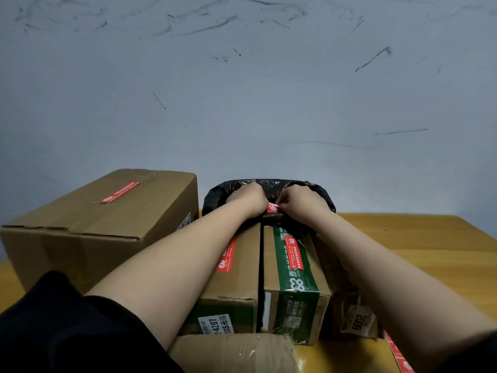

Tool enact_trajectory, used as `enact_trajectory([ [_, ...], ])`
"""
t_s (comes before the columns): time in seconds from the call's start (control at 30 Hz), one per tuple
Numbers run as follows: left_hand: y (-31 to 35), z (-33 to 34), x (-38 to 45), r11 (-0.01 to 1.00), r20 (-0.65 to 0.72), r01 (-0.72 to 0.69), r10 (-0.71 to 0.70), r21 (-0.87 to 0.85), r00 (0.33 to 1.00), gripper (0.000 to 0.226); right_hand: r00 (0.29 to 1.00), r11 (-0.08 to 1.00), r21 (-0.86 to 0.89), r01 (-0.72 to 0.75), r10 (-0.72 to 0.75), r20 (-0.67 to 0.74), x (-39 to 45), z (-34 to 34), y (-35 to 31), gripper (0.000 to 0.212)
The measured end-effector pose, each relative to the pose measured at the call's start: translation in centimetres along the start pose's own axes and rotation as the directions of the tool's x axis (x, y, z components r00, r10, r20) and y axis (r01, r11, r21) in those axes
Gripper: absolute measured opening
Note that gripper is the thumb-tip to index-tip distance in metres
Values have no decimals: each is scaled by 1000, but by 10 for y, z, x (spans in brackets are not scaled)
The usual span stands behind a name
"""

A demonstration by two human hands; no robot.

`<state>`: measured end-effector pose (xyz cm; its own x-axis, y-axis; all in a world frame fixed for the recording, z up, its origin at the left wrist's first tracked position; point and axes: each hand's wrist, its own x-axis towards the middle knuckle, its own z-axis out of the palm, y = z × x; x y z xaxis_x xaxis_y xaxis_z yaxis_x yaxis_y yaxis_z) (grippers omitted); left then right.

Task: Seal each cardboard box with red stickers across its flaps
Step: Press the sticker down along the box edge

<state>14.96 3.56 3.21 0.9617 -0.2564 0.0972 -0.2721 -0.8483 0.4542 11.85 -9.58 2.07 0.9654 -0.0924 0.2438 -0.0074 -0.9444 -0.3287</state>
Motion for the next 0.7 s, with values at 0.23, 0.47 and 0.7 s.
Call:
enact_trajectory([
  [0.23, -2, -3, -3, 996, -17, -10, 12, 85, 1000, 29, 1000, 987, 160, -26, 27, -6, -3, -7, -2, 38],
  [0.47, 22, -19, -28, 987, -197, -161, 157, -8, 968, 25, 982, 966, 257, -40, 85, -167, -21, -28, -7, 22],
  [0.7, 57, -30, -81, 961, -116, -222, 242, 164, 963, 25, 981, 961, 275, -42, 92, -170, -82, -63, -6, 13],
])
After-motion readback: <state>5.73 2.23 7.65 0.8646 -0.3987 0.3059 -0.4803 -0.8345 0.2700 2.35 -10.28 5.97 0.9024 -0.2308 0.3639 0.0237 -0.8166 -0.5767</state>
